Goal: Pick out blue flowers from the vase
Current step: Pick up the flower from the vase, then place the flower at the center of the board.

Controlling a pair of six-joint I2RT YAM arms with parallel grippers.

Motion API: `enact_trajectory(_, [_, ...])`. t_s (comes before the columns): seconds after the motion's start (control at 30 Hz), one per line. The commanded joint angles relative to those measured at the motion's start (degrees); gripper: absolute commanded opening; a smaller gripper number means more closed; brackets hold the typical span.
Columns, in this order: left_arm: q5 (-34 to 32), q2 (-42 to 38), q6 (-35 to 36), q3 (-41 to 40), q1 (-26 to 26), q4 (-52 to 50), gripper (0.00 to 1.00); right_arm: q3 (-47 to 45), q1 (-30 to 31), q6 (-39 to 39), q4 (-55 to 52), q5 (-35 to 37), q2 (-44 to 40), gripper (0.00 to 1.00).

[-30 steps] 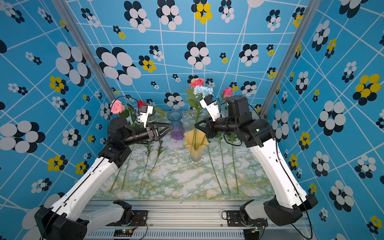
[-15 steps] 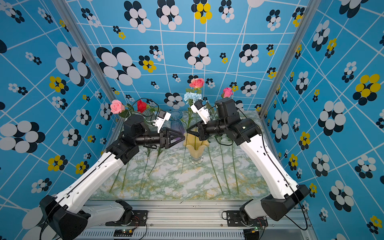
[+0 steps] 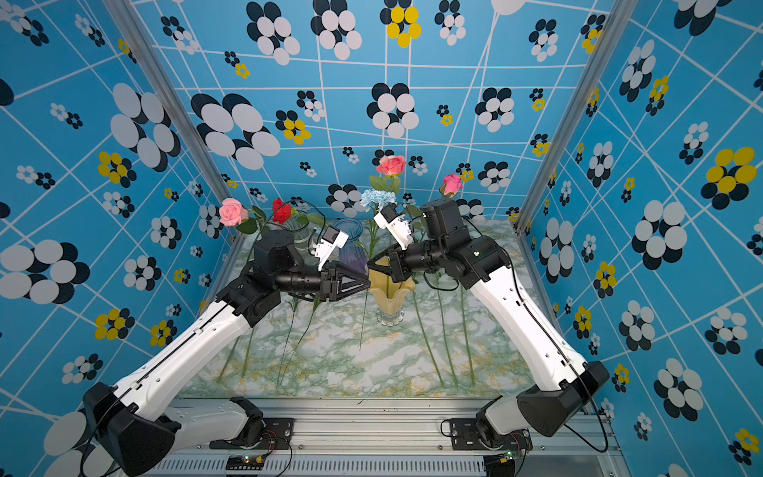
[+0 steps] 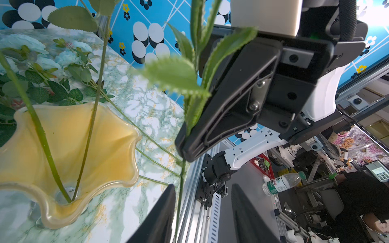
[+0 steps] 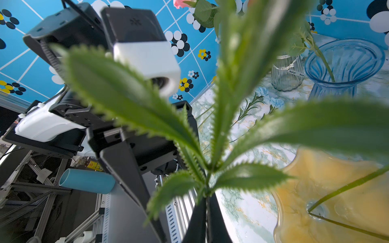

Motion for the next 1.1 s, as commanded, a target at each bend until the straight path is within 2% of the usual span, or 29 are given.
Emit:
enact_trajectory(0.0, [2.0,0.1,1.1,-1.4,-0.6,-0.2,0.38,-0.1,0.8,0.3,1.2,-1.4,0.3,0.00])
enact_trajectory(0.23, [2.6,-0.5,0.6,-1.6,-0.6,1.0,0.26,-0.2,1.8,0.1,0.6,-1.2,0.5,0.00])
enact_trajectory(0.5, [2.9,-1.5,-0.5,-1.4,-0.6,2.0,0.24,-0.2,2.3,-0.8,-0.7,-0.5,0.6,0.00])
enact_trajectory(1.07, [0.8,-3.1,0.2,-1.4,-0.4,1.0,0.07,-1.2,2.3,-1.7,-1.9,0.6,-0.8,0.00])
